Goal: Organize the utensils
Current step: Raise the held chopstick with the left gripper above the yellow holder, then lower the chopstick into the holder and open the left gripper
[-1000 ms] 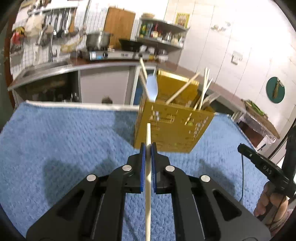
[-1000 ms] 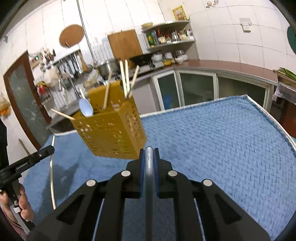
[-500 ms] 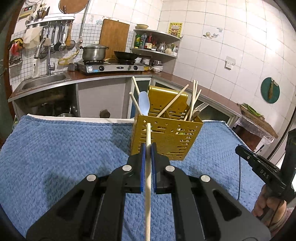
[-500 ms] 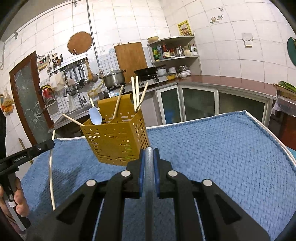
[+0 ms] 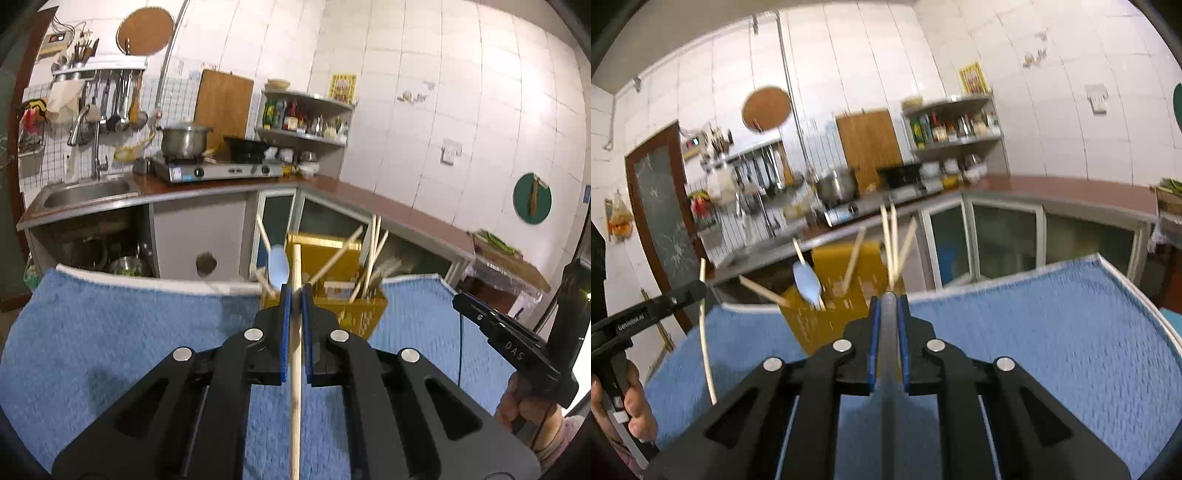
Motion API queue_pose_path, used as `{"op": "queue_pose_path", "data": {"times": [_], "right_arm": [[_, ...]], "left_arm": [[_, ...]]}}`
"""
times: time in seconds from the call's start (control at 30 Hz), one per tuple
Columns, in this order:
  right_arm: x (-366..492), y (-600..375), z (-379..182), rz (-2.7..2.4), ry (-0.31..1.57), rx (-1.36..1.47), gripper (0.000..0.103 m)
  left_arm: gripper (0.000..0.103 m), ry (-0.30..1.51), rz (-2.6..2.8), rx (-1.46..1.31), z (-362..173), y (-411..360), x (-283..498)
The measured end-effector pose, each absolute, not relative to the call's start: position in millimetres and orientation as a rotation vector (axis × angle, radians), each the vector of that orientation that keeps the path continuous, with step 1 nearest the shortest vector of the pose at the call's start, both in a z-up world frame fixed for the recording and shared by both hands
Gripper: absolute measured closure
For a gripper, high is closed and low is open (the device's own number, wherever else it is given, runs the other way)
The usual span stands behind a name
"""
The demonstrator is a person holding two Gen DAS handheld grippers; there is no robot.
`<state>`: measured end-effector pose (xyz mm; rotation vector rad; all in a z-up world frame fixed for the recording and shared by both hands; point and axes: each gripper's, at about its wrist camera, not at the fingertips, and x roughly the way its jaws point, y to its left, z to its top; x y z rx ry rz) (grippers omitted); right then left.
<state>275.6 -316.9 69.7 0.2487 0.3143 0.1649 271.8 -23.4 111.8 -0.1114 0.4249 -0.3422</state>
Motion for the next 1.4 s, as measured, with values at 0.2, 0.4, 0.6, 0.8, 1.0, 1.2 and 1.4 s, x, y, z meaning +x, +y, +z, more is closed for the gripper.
{"op": "queue_pose_path", "data": {"times": [0.2,0.4,0.6,0.8,1.0,1.2,1.4], "right_arm": [[295,-312,106,0.166,0.154,0.251,0.093],[327,-310,133,0.148,0.042,0.263,0.093],[355,-306,137,0.123,-0.065,0.289,0.093],[379,-286,122,0.125,-0.115,0.244,0.093],[390,-275,108,0.122,-0.145,0.206,0.093],[394,-266,95,0.134,-0.138,0.197,0.093],[390,-268,81,0.134,-0.103,0.200,0.093]], "left_arm": [[0.098,0.316,-0.344,-0.111,152,-34,290],[0.098,0.188,-0.345,-0.103,184,-52,314],[0.098,0.062,-0.301,-0.064,192,-69,345],[0.098,-0.009,-0.278,-0.076,174,-75,368],[0.098,0.038,-0.296,-0.093,148,-73,390],[0.098,0.079,-0.304,-0.080,124,-70,395],[0.098,0.113,-0.307,-0.061,111,-65,391]]}}
